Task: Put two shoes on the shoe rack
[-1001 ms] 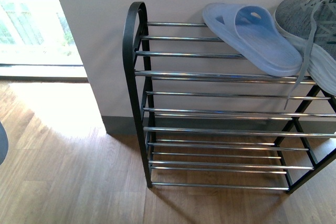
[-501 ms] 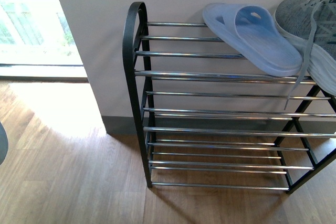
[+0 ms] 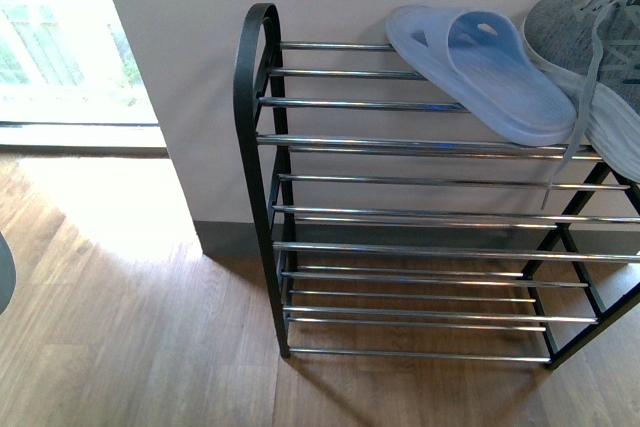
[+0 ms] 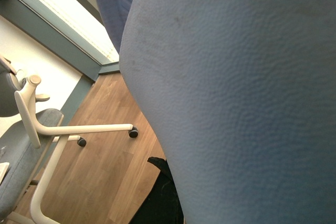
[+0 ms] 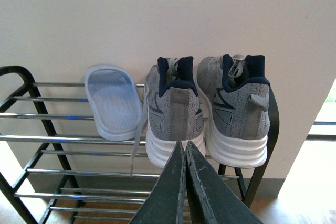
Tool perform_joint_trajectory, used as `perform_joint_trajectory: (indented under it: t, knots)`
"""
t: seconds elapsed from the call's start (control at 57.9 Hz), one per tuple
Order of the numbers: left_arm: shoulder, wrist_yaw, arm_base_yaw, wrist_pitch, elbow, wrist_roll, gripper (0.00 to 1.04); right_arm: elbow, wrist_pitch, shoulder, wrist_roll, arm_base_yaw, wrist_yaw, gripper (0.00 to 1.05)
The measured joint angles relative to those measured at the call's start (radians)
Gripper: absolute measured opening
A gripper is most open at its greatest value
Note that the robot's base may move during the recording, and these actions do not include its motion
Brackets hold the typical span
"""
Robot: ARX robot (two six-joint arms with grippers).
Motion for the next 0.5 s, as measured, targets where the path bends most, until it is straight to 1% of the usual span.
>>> perform_joint_trajectory:
  t: [0.38,0.501]
  knots:
    - [0.000,0.000,0.000,0.000,0.000,0.000,0.02,0.000,-0.086,-0.085,0.000,0.000,0.000,0.01]
    - [0.000,0.000,0.000,0.000,0.000,0.000,0.02,0.000,-0.243,-0.212,0.000,0.000,0.003,0.01]
